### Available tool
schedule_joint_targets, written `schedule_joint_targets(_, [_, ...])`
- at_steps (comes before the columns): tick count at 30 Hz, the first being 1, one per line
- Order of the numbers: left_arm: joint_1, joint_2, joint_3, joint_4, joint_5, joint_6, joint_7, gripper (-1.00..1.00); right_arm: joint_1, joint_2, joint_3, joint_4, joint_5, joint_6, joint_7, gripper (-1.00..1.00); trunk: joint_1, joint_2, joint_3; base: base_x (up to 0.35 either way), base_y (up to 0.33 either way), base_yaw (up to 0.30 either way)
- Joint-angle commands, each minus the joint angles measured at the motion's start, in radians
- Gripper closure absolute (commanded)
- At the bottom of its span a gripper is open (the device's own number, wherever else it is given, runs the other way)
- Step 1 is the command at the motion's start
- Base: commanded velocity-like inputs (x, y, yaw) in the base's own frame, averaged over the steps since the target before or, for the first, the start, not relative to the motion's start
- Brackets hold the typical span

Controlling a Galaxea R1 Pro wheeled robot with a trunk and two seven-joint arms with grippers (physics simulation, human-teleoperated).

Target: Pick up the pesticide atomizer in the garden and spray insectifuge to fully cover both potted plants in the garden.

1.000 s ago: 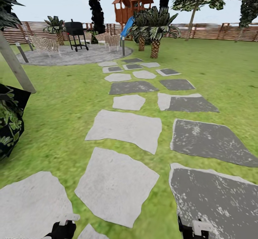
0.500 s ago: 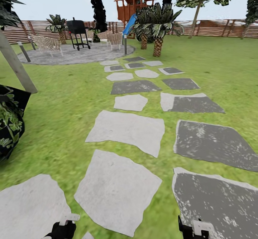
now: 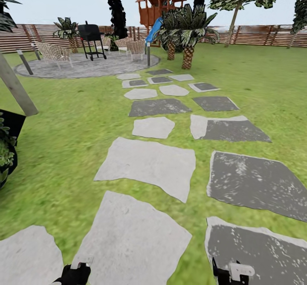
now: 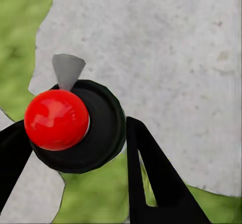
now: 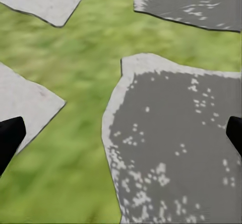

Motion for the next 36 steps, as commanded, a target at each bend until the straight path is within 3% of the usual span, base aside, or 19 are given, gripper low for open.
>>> schedule_joint_targets(1, [-0.001, 0.000, -0.001, 0.001, -0.002, -0.004, -0.002, 1.00, -0.001, -0.001, -0.006, 0.001, 0.011, -0.003, -0.004, -1.00, 0.000, 0.000, -0.001, 0.339, -0.136, 0.000])
schedule_joint_targets(36, [-0.001, -0.004, 0.000, 0.001, -0.002, -0.003, -0.002, 1.00, -0.001, 0.000, -0.006, 0.001, 0.011, -0.003, -0.005, -1.00, 0.000, 0.000, -0.001, 0.312, -0.170, 0.000])
